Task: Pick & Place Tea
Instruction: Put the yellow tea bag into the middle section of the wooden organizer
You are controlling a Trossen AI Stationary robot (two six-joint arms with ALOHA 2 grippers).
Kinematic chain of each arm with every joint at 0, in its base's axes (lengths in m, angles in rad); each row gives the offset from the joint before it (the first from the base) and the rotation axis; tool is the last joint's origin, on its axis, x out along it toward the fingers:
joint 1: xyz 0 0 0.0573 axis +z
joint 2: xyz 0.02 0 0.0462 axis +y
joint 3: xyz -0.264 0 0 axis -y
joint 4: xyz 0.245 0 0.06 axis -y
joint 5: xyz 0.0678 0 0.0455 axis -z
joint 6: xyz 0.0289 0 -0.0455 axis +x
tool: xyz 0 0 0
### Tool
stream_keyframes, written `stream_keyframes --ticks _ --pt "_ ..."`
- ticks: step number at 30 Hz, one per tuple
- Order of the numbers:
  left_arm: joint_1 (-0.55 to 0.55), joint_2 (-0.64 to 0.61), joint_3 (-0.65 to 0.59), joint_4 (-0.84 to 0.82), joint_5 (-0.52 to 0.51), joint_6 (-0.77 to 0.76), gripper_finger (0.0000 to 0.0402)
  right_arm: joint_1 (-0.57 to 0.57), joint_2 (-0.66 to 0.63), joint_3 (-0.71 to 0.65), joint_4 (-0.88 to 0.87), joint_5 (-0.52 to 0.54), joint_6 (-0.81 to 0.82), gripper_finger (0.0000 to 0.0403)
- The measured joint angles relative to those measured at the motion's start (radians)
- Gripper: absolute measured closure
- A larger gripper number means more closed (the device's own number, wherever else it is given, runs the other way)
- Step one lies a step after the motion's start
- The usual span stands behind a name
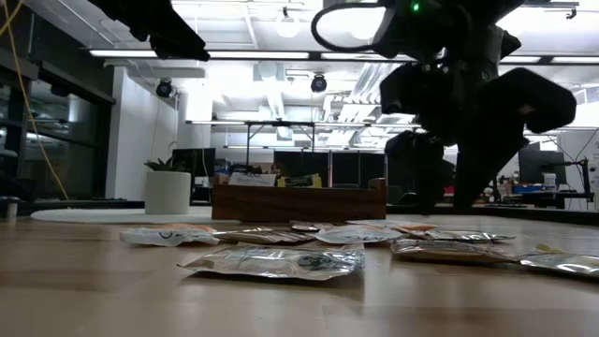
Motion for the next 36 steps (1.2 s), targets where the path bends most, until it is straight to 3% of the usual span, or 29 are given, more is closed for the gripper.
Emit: stream_keyframes --ticks 27,36 --pt "0.000 0.000 0.000 -0.001 0.009 0.007 0.0199 0.006 0.038 -0.002 -0.076 0.019 0.077 0.0164" --pt "0.000 0.000 0.000 -0.001 0.009 0.007 0.0199 0.005 0.026 -0.118 0.042 0.033 0.208 0.0191"
